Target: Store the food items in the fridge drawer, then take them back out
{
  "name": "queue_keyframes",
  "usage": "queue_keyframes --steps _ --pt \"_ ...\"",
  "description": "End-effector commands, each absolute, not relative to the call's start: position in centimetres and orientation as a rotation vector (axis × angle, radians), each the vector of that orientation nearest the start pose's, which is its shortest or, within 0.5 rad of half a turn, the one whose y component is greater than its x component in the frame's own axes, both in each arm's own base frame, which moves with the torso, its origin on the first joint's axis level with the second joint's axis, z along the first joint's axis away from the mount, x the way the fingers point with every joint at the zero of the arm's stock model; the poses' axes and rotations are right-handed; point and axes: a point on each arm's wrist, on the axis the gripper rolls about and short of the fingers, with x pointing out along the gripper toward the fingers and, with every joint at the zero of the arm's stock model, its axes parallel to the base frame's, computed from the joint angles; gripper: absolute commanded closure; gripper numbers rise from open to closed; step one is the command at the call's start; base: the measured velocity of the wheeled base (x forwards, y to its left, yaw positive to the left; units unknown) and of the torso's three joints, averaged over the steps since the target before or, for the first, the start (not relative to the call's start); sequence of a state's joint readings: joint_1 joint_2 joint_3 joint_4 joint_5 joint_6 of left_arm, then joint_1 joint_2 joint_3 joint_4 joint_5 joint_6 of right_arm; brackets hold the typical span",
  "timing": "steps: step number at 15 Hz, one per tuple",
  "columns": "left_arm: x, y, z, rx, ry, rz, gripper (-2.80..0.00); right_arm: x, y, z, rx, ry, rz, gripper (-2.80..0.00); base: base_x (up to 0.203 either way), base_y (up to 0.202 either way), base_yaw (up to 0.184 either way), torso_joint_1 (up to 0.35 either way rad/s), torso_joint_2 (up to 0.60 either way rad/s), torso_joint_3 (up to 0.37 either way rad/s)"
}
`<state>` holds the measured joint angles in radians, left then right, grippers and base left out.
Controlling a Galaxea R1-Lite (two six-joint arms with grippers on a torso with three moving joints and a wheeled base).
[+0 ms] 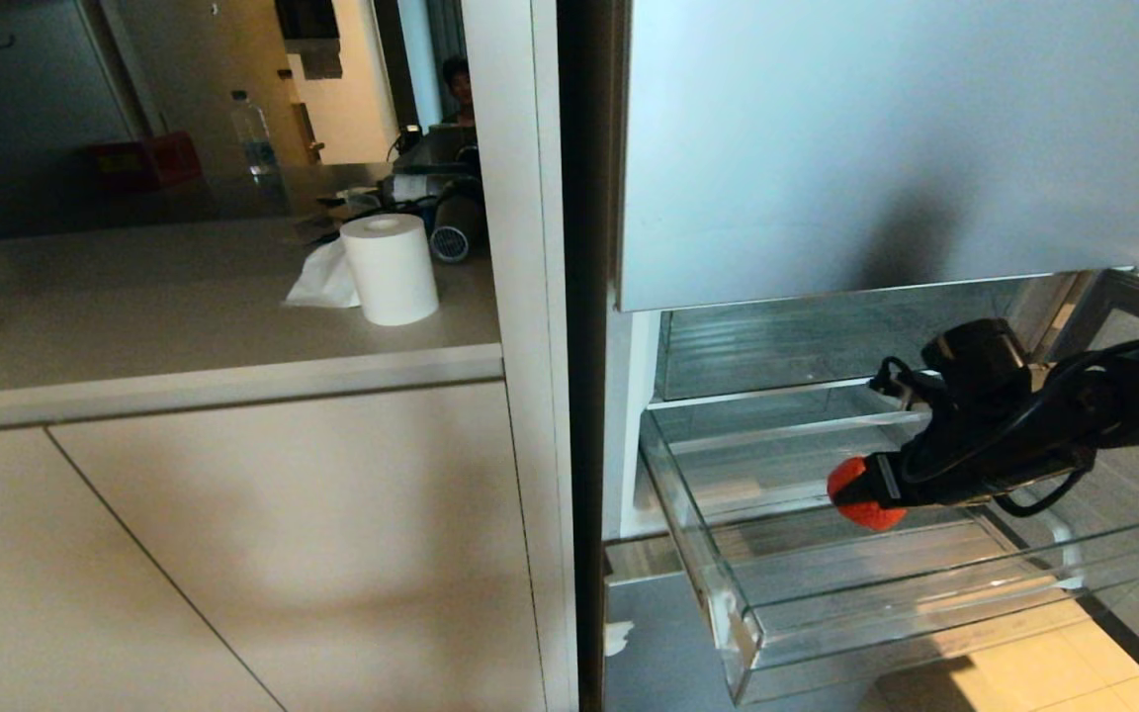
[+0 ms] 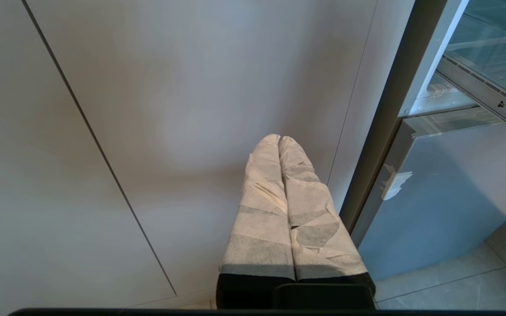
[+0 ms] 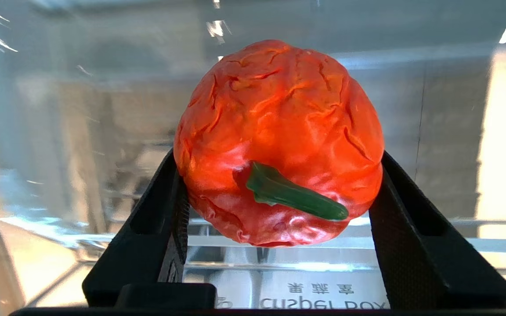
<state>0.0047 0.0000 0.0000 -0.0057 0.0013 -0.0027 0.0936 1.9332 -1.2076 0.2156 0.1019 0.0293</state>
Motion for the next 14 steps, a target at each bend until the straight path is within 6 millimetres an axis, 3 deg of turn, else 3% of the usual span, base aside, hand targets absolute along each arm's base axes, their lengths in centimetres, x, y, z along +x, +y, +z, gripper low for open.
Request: queue_keyframes --steps 1,4,6,11,14 --pt "-2.3 0.0 7.6 -0.003 -0.005 0.006 0.0 32.1 3.4 16.3 0.027 0.827 0.175 0.0 0.0 0.0 0.0 0.0 0.0 0.0" --pt "-2.3 0.0 7.6 -0.003 -0.005 0.006 0.0 29.0 3.2 18.7 0.016 0.74 0.176 0.0 0.0 0.0 0.0 0.0 0.0 0.0" --pt "-2.3 0.0 7.6 -0.003 -0.005 0.008 0.0 25.9 2.9 20.9 0.008 0.663 0.171 0.0 0.0 0.0 0.0 0.0 0.0 0.0" --pt "-2.3 0.0 7.6 -0.003 -0.005 0.007 0.0 15.1 1.8 24.4 -0.05 0.473 0.163 0.0 0.0 0.0 0.0 0.0 0.0 0.0" --pt "-2.3 0.0 7.6 -0.003 -0.005 0.008 0.0 8.9 1.0 24.8 -0.047 0.324 0.122 0.0 0.0 0.0 0.0 0.0 0.0 0.0"
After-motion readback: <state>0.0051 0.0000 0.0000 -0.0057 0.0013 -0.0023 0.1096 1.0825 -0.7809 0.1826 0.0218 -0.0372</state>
